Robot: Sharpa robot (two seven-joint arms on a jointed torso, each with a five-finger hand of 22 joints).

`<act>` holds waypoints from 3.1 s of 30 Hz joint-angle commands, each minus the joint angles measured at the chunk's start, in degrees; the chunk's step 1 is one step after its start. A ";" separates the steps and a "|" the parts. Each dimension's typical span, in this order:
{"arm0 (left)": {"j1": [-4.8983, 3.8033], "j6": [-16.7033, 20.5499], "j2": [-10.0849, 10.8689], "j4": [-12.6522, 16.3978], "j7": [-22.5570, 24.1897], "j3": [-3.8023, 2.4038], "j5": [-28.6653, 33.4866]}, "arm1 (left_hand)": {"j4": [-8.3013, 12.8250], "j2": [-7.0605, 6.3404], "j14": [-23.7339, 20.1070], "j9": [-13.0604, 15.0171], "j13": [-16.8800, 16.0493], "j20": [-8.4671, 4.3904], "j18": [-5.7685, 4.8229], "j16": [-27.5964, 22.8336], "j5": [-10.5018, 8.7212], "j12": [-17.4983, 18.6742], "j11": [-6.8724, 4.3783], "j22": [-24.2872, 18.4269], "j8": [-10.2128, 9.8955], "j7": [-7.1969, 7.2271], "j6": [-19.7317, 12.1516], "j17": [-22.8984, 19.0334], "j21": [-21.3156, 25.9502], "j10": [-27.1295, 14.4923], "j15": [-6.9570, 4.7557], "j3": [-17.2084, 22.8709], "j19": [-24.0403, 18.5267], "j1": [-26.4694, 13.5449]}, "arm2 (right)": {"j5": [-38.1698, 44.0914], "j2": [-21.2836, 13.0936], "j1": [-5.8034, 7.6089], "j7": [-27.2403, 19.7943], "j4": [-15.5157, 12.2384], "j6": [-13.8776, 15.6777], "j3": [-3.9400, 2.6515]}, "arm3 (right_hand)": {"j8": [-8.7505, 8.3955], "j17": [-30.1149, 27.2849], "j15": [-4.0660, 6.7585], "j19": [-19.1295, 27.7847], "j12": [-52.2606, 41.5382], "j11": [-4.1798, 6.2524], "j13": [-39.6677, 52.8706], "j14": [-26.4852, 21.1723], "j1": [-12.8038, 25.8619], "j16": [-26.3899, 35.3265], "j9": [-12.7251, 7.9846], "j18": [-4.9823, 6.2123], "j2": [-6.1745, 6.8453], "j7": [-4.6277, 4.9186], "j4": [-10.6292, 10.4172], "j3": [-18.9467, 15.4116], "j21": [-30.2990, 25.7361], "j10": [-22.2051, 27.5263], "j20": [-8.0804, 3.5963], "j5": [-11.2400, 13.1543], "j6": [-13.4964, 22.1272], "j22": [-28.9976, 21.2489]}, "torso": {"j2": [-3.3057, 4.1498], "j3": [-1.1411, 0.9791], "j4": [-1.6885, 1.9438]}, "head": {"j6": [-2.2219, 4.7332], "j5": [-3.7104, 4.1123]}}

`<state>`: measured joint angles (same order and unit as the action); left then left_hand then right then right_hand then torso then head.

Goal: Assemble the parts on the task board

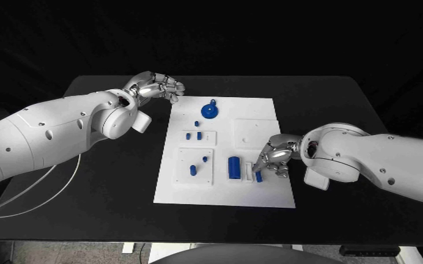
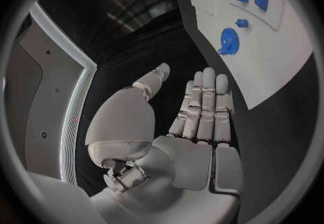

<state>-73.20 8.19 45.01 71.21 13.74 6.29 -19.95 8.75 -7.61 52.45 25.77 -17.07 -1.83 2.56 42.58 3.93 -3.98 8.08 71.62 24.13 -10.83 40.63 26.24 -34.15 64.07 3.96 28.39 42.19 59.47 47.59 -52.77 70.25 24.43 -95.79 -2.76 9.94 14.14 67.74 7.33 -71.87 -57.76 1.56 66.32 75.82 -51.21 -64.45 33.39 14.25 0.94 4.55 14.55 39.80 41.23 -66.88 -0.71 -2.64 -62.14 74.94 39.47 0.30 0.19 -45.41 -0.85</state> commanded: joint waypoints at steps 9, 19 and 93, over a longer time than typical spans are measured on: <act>-0.05 -0.58 -0.02 0.16 0.33 -0.02 0.00 | -0.30 -0.05 0.22 -0.12 -0.08 0.19 0.71 -0.27 -0.18 -0.34 -0.18 0.12 0.42 -0.57 -0.39 0.08 0.25 -0.29 0.11 0.09 0.39 -0.09 | -4.88 0.71 0.13 5.92 0.09 3.06 0.00 | 0.19 0.02 0.17 -0.10 0.00 0.18 -0.05 0.16 1.05 -0.35 0.21 0.75 0.29 0.02 0.01 0.27 0.42 -0.59 0.20 -0.16 -0.32 1.09 | 0.01 0.01 0.00 | 0.00 -0.10; -0.05 -0.73 0.01 0.27 0.27 -0.02 0.00 | -0.31 -0.05 0.22 -0.14 -0.08 0.19 0.71 -0.29 -0.18 -0.34 -0.18 0.13 0.44 -0.57 -0.39 0.09 0.27 -0.29 0.11 0.08 0.40 -0.10 | -3.10 2.52 0.16 7.26 0.72 4.25 0.02 | 0.21 0.03 0.22 -0.17 0.03 0.20 -0.06 0.19 1.53 -0.40 0.18 0.75 0.53 0.01 -0.06 0.19 0.51 -0.64 0.19 -0.16 -0.33 1.09 | 0.02 0.00 0.00 | 0.02 -0.16; -0.07 -0.89 0.13 0.15 -0.33 0.01 -0.08 | -0.51 0.01 0.24 -0.35 -0.10 0.18 0.71 -0.43 -0.23 -0.33 -0.18 0.28 0.62 -0.56 -0.44 0.27 0.44 -0.30 0.11 0.06 0.45 -0.16 | -0.62 3.09 0.07 6.19 0.10 1.32 0.06 | 0.31 -0.08 0.35 -0.05 0.32 0.28 0.29 0.18 8.54 -0.53 -0.08 0.75 4.45 -0.05 -0.15 -4.20 0.89 -0.60 -0.30 -0.16 -0.03 0.92 | 0.02 -0.04 0.00 | -0.59 -0.66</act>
<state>-73.22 8.10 45.21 71.34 13.00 6.33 -19.97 8.60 -7.61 52.45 25.50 -17.07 -1.63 2.15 42.34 3.93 -3.98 8.08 71.83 24.42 -10.84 40.63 26.42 -33.92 64.07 3.96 28.55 42.39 59.47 46.25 -49.62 70.37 31.46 -95.51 -0.55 10.01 14.43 67.73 7.22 -71.86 -57.75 1.83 66.55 75.92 -43.07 -64.69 33.39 14.20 5.50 4.39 14.30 35.90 41.86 -67.15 -0.69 -2.66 -62.19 74.94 39.50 0.27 0.20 -45.95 -1.46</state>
